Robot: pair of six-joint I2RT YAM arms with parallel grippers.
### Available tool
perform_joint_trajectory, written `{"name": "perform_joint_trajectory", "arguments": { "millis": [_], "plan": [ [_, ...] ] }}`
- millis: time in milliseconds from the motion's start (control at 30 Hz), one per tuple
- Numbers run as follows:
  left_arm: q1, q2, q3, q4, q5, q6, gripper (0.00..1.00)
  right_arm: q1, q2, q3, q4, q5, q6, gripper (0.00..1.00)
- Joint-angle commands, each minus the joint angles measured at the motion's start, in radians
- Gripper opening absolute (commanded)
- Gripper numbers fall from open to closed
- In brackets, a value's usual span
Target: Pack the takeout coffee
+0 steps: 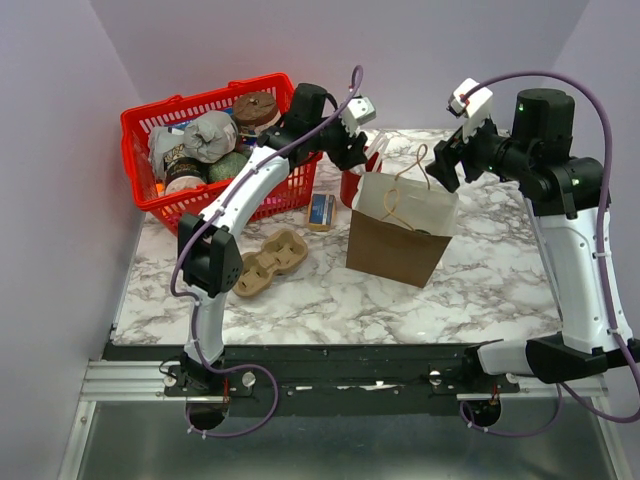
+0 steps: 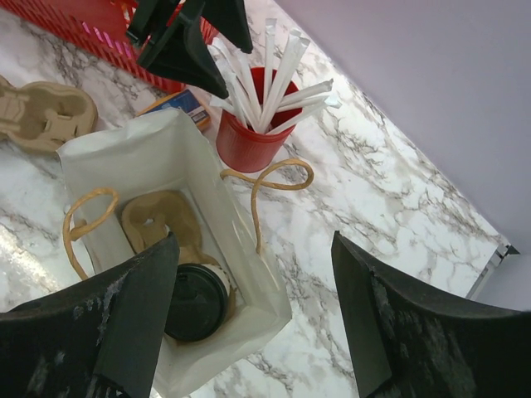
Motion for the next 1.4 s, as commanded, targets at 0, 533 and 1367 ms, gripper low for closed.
{"name": "perform_joint_trajectory", "arguments": {
  "millis": [0,533,1367],
  "plan": [
    [0.011,0.025,0.047,-0.064,0.046,0.039,0.61,-0.001,0.000,-0.001,0.013,0.029,0.028,0.82],
    [0.017,0.047,0.003,-0.054,0.018,0.051,0.52,-0.001,0.012,-0.004,0.015,0.017,0.036,0.82],
    [0.020,-0.100,0.038,0.119,0.123,-0.081,0.00,-0.001,0.058,0.098,0.070,0.104,0.096,0.82]
  ]
}}
